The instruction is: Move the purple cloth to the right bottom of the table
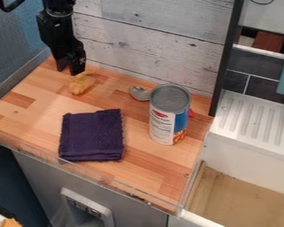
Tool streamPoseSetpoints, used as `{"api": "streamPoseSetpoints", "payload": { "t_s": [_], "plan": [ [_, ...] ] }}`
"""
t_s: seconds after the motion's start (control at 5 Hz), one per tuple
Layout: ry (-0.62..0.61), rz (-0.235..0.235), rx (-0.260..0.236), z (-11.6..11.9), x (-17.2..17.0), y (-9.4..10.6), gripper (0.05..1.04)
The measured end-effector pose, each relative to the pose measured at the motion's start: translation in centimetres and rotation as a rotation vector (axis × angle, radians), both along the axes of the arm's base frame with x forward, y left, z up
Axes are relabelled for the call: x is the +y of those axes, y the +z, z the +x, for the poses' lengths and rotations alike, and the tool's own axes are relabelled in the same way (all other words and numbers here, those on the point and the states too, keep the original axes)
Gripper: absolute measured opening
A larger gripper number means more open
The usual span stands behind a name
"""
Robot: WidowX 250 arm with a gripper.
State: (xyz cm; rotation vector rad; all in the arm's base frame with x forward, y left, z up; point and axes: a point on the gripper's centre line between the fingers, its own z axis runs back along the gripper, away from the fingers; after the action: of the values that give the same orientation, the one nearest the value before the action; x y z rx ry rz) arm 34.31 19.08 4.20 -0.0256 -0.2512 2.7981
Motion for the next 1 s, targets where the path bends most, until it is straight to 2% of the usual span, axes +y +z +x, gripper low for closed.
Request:
{"api": "streamPoseSetpoints", "payload": {
  "t_s": [0.4,0.6,0.8,1.0],
  "plan": [
    [-0.032,-0.042,0.058,-1.5,-1.2,-2.4,1.001],
    [-0.221,-0.022,0.080,-2.0,-1.7,-2.1,1.001],
    [-0.477,0.005,0.099,-2.8,-3.3,-2.3,1.001],
    [-0.684,0.019,0.091,-3.9,-5.4,-2.3,1.001]
  ]
}}
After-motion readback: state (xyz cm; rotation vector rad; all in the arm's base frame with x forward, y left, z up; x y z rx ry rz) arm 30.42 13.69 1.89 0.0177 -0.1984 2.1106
